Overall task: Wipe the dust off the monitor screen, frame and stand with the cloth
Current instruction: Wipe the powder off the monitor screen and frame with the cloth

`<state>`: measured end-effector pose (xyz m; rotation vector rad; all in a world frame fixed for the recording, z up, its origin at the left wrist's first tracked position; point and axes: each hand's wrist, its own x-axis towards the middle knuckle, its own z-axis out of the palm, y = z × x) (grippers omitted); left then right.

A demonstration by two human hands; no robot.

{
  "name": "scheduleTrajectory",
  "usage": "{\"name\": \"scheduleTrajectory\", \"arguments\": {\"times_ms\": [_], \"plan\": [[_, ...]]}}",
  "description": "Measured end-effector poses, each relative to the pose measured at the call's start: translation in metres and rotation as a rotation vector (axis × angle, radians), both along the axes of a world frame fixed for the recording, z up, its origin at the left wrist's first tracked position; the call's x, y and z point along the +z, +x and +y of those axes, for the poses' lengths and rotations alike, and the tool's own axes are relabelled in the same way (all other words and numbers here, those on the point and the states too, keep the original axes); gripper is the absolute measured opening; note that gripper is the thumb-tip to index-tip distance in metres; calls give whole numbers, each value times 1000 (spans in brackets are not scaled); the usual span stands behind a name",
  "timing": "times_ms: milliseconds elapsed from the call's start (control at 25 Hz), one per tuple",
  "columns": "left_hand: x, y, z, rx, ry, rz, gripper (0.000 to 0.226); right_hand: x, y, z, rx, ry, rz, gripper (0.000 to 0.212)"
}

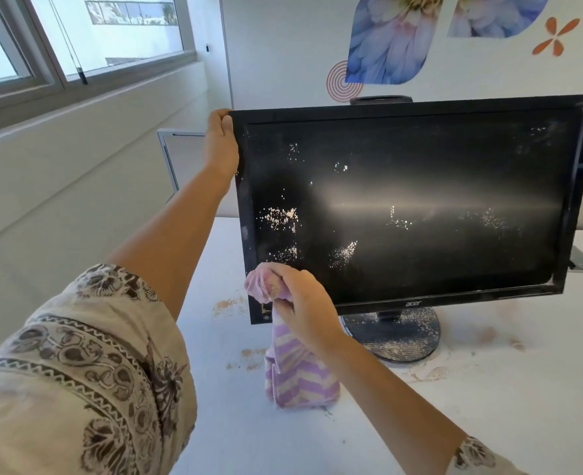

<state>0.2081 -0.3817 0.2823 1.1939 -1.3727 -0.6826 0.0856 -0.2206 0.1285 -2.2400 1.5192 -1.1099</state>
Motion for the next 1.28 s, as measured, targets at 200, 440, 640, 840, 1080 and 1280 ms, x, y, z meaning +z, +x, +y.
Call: {"name": "scheduleTrajectory", "arguments": {"times_ms": [200,440,640,840,1080,1280], "plan": [[0,1,1,1,9,26,33,-17,12,4,-78,120,233,44],[4,-2,3,-26,-1,18,33,7,-9,5,-304,132,293,39],[3,-1,5,-15,-14,9,34,8,-8,13,-365,223,264,44],[3,-2,0,-21,-20,4,34,5,2,12,-230,190,318,21],[2,-4,0,9,-14,23,33,-15,38,10,-267,335,442,19],[5,2,5,-28,23,5,33,1,28,6,-262,424,576,21]]}}
